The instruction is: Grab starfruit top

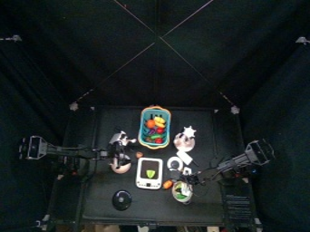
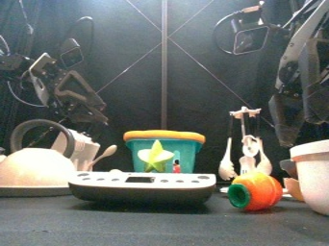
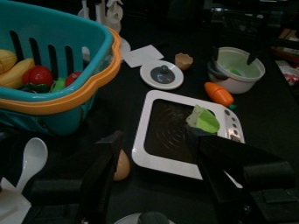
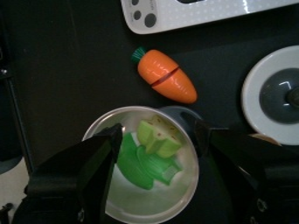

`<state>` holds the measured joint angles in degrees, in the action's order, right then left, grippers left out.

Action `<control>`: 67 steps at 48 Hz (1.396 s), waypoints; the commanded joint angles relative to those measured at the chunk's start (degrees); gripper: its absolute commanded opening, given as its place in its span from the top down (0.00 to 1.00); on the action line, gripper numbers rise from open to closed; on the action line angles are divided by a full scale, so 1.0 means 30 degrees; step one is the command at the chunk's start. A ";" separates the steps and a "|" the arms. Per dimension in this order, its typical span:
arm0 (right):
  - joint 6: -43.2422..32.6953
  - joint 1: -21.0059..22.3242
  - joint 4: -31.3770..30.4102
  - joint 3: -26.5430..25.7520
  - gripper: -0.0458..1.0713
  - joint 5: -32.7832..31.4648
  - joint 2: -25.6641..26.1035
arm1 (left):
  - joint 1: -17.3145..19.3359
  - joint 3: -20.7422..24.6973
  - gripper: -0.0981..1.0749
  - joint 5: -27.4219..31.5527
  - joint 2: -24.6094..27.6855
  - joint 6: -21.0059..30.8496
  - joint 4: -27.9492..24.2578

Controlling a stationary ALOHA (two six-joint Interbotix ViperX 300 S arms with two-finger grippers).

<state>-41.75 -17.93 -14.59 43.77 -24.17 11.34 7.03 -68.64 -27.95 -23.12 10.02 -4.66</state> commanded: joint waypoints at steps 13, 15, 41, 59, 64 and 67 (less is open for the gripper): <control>0.0029 0.2930 -0.4863 -0.2783 0.09 0.2197 -0.1611 | -0.0088 0.0352 0.12 -0.0059 -0.0029 0.0000 0.0029; 0.0029 0.3164 -0.5215 -0.3164 0.09 0.2197 -0.2080 | -0.0088 0.0352 0.12 -0.0059 -0.0029 0.0000 0.0029; 0.0117 0.3340 -0.7266 -0.6973 0.09 0.2314 -0.6738 | -0.0029 0.0234 0.12 -0.0059 -0.0029 -0.0117 0.0000; 0.0088 0.3516 -0.6533 -0.7383 0.11 0.2344 -0.7881 | -0.0029 0.0146 0.12 -0.0059 0.0000 -0.0117 -0.0029; 0.0059 0.3516 -0.6475 -0.7441 0.15 0.2314 -0.7910 | -0.0029 0.0117 0.12 -0.0059 -0.0029 -0.0117 -0.0029; 0.0059 0.3516 -0.6445 -0.7412 0.19 0.2344 -0.7910 | -0.0029 0.0117 0.12 -0.0059 -0.0029 -0.0117 -0.0029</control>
<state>-41.48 -7.65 -34.01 22.76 -17.49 -13.54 6.94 -68.91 -27.95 -23.03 9.76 -4.66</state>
